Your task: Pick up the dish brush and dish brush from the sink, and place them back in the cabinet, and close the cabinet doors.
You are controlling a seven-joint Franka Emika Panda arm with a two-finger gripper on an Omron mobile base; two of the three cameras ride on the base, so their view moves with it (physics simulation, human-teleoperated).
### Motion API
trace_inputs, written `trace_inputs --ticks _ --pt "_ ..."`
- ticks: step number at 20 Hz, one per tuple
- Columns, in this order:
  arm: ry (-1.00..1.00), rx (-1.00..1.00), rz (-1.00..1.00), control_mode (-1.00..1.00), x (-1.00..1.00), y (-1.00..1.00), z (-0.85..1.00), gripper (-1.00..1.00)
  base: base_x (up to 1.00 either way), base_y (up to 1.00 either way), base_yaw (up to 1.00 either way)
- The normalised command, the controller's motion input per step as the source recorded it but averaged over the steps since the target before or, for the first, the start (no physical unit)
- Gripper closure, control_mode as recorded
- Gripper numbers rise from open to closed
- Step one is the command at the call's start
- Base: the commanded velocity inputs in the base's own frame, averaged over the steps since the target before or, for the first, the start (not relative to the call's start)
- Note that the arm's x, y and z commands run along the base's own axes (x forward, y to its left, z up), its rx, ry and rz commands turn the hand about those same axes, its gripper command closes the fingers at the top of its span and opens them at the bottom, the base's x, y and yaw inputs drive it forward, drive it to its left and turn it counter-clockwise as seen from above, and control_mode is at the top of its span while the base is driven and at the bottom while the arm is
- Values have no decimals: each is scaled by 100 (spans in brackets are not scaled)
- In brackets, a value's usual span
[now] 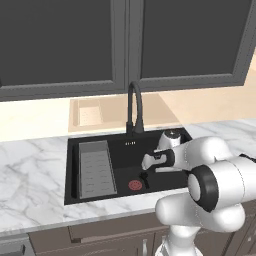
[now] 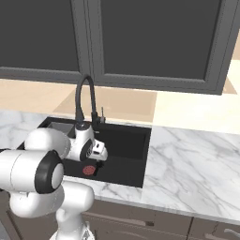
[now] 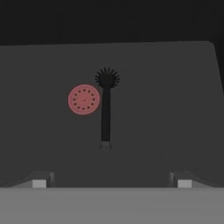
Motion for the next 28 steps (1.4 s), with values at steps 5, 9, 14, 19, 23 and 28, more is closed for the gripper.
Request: trace_inputs --ticks 5,9,14,19,23,28 --pt "0 0 0 -100 3 9 -18 -100 0 0 0" --pt "0 0 0 -100 6 4 -15 -100 0 0 0" --pt "0 0 0 -100 8 3 -14 -100 0 0 0" --pt "0 0 0 -100 14 0 -15 -100 0 0 0" --pt "0 0 0 -100 16 0 -18 -100 0 0 0" --pt "0 0 0 -100 18 1 -18 -100 0 0 0"
